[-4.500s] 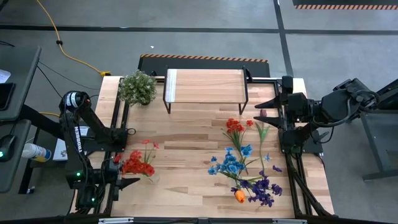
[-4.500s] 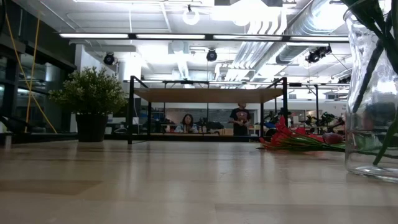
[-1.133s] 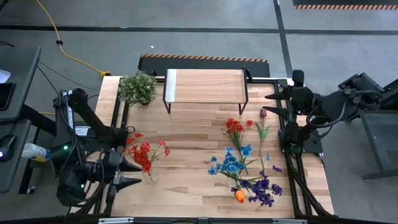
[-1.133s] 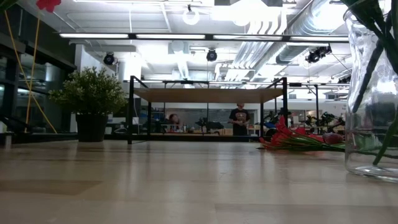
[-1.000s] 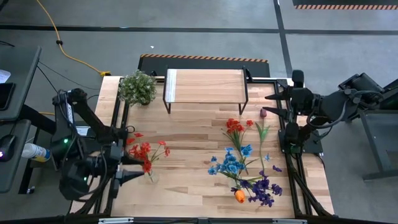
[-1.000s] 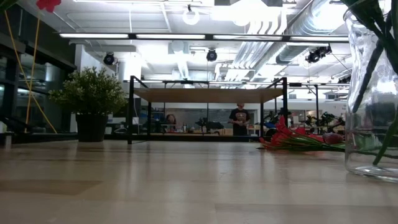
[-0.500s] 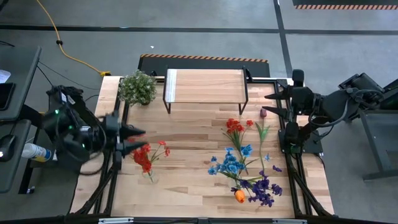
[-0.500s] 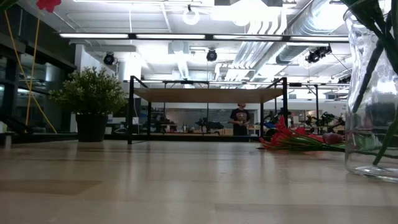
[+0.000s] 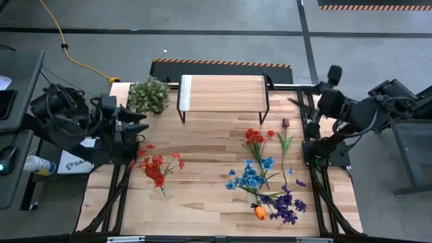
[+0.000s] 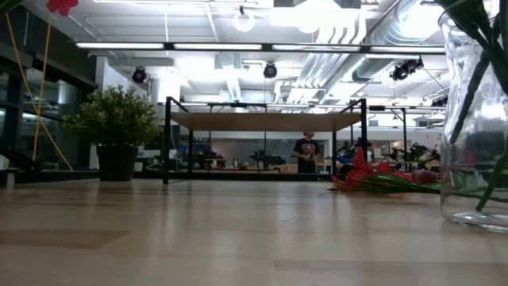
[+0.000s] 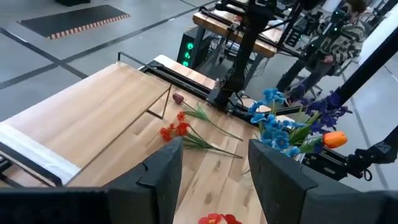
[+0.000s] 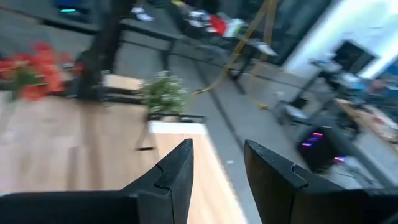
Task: Pick and place flowers into a vace then onto a shelf
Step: Put the red flower into the left transparent vase
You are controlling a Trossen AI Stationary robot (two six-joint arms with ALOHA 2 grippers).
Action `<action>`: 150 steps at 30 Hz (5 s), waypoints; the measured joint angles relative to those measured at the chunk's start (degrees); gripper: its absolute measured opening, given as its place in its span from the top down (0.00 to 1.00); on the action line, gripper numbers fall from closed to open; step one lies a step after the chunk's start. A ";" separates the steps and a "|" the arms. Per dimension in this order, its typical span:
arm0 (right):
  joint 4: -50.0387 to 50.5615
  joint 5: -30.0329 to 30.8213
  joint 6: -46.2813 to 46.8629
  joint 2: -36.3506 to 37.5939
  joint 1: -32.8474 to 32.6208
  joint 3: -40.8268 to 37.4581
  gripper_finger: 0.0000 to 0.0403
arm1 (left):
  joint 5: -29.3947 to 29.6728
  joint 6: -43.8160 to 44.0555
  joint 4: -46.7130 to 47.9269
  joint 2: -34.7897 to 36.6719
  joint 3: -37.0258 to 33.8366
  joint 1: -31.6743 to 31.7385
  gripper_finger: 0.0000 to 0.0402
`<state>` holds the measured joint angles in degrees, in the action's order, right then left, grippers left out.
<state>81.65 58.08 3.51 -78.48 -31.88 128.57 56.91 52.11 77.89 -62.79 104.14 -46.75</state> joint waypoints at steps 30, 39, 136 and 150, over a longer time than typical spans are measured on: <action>8.34 -22.94 14.24 0.94 32.59 -0.13 0.67 | 1.67 -1.26 4.02 3.83 -0.02 -0.01 0.46; 8.36 -34.93 13.05 -2.60 43.05 -0.13 0.67 | -1.17 -1.25 5.18 5.28 -0.07 -0.01 0.46; -13.58 -59.93 47.74 18.16 49.51 -82.61 0.50 | -1.70 2.40 10.76 8.01 -0.07 -0.12 0.46; -18.93 -55.93 50.49 18.16 49.53 -87.60 0.50 | -0.18 2.39 10.75 8.01 -0.07 -0.12 0.46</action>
<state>62.72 2.15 54.00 -60.31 17.65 40.97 56.73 54.50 88.64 -54.78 104.07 -46.87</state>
